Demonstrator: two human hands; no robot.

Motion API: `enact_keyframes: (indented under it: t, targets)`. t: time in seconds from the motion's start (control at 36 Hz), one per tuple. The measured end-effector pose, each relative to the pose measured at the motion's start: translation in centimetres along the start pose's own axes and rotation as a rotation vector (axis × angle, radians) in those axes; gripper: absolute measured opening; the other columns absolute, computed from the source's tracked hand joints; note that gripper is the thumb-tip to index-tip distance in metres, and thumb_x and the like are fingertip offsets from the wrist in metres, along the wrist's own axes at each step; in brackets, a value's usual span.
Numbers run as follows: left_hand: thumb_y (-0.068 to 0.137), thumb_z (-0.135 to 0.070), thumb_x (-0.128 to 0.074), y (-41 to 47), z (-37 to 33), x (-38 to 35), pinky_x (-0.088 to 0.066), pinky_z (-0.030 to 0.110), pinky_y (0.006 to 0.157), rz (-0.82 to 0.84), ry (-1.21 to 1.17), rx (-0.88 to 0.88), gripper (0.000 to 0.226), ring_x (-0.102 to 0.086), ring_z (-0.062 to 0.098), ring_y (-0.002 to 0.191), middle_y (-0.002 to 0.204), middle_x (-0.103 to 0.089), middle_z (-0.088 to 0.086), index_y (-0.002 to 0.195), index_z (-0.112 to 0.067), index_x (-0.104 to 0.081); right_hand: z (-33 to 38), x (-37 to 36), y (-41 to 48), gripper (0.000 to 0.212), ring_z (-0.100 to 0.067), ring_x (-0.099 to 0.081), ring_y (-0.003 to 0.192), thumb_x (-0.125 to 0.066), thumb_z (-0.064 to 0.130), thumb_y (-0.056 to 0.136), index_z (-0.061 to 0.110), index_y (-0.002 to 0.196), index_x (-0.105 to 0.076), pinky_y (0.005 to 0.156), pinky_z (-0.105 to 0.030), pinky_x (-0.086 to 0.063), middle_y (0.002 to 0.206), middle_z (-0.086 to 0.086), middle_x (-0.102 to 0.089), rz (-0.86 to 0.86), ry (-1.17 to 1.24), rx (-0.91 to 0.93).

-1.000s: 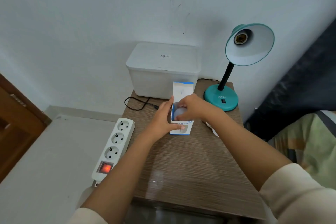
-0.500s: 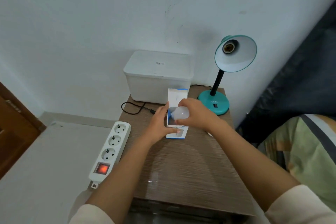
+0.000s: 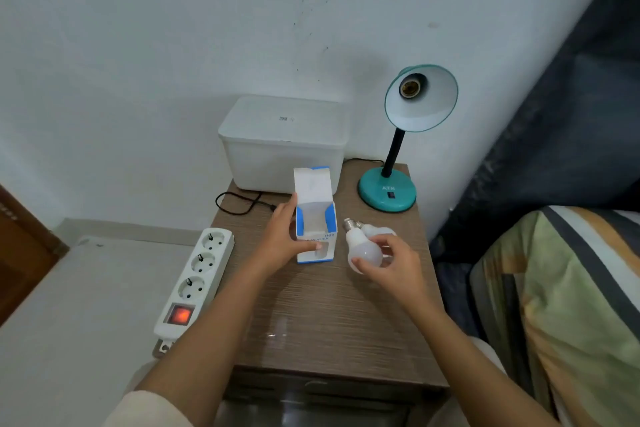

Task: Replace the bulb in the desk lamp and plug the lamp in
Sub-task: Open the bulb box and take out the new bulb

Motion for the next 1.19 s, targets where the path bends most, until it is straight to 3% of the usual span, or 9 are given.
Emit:
enact_keyframes:
  t: [0.14,0.25,0.39,0.56,0.72,0.86,1.0,1.08,1.19]
  targets:
    - [0.062,-0.01,-0.085,-0.5,-0.2,0.2,-0.034,0.001,0.08,-0.011,0.001,-0.037,0.106,-0.042,0.001,0.107,0.119,-0.035,-0.007,0.146,-0.027,-0.022,-1.2,-1.7,-1.0,0.035,-0.008,-0.056,0.087,-0.077,0.03,0.07,0.027,0.097,-0.055,0.066,-0.016,-0.043,0.102,0.004,-0.058,-0.036,0.087,-0.091]
    - [0.064,-0.015,-0.085,-0.7,-0.2,0.4,-0.036,0.013,0.086,-0.008,-0.016,-0.025,0.104,-0.041,0.005,0.11,0.117,-0.034,-0.011,0.143,-0.035,-0.021,-1.5,-2.8,-1.0,0.036,-0.002,-0.053,0.084,-0.075,0.025,0.075,0.022,0.102,-0.052,0.06,-0.01,-0.037,0.105,0.001,-0.058,-0.03,0.209,-0.159]
    - [0.066,-0.019,-0.084,-0.8,-0.1,0.5,-0.038,0.02,0.088,0.007,-0.012,0.002,0.103,-0.039,0.004,0.112,0.12,-0.032,-0.013,0.145,-0.034,-0.02,-2.0,-4.2,-0.7,0.041,-0.012,-0.054,0.094,-0.074,0.019,0.077,0.016,0.108,-0.048,0.065,-0.017,-0.043,0.111,-0.003,-0.054,-0.022,0.42,-0.28]
    - [0.064,-0.02,-0.086,-0.5,0.4,0.3,-0.041,0.023,0.092,0.019,-0.004,0.032,0.108,-0.039,0.006,0.118,0.126,-0.033,-0.013,0.148,-0.029,-0.018,-1.8,-4.8,0.1,0.058,-0.021,-0.055,0.111,-0.071,0.01,0.077,0.016,0.13,-0.048,0.098,-0.042,-0.048,0.119,-0.003,-0.057,-0.009,0.649,-0.322]
    - [0.065,-0.019,-0.085,-0.6,0.4,0.3,-0.04,0.024,0.094,0.027,-0.011,0.049,0.108,-0.035,0.005,0.118,0.125,-0.031,-0.015,0.148,-0.03,-0.015,-0.7,-3.3,1.5,0.039,-0.021,-0.053,0.102,-0.059,-0.005,0.078,0.027,0.097,-0.051,0.094,-0.04,-0.045,0.106,-0.002,-0.057,-0.076,0.921,-0.301]
    - [0.064,-0.021,-0.085,-0.5,0.6,0.3,-0.042,0.027,0.096,0.031,-0.001,0.063,0.109,-0.038,0.005,0.117,0.122,-0.032,-0.017,0.147,-0.033,-0.016,0.9,-1.6,3.3,0.029,-0.018,-0.051,0.093,-0.048,-0.001,0.085,0.024,0.1,-0.048,0.083,-0.034,-0.044,0.097,0.002,-0.053,-0.128,1.019,-0.303]
    - [0.061,-0.024,-0.087,-0.4,0.9,0.3,-0.047,0.042,0.1,0.048,-0.021,0.077,0.11,-0.043,0.011,0.122,0.126,-0.038,-0.012,0.146,-0.036,-0.018,3.1,-0.4,5.6,0.012,-0.019,-0.054,0.088,-0.058,0.021,0.087,0.022,0.097,-0.053,0.081,-0.039,-0.047,0.095,-0.002,-0.056,-0.125,0.816,-0.296]
    - [0.061,-0.024,-0.087,-0.3,0.9,0.3,-0.048,0.04,0.098,0.062,-0.022,0.06,0.109,-0.044,0.011,0.123,0.128,-0.039,-0.011,0.145,-0.039,-0.019,4.2,0.1,7.0,0.027,-0.012,-0.053,0.075,-0.067,0.026,0.082,0.007,0.101,-0.061,0.065,-0.028,-0.048,0.085,0.0,-0.057,-0.147,0.633,-0.191]
    - [0.064,-0.027,-0.085,-0.3,0.9,0.3,-0.047,0.037,0.099,0.082,0.02,0.053,0.109,-0.042,0.007,0.121,0.132,-0.037,-0.008,0.146,-0.037,-0.015,4.7,-0.3,8.8,0.026,-0.008,-0.053,0.074,-0.072,0.024,0.078,0.006,0.097,-0.064,0.071,-0.032,-0.048,0.083,0.002,-0.059,-0.192,0.521,-0.131]
Point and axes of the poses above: each hand's wrist, its own y-axis towards the middle knuckle, its own x-axis out of the back of the hand, z = x × y, the point moved 6 cm from there along y, towards the middle knuckle
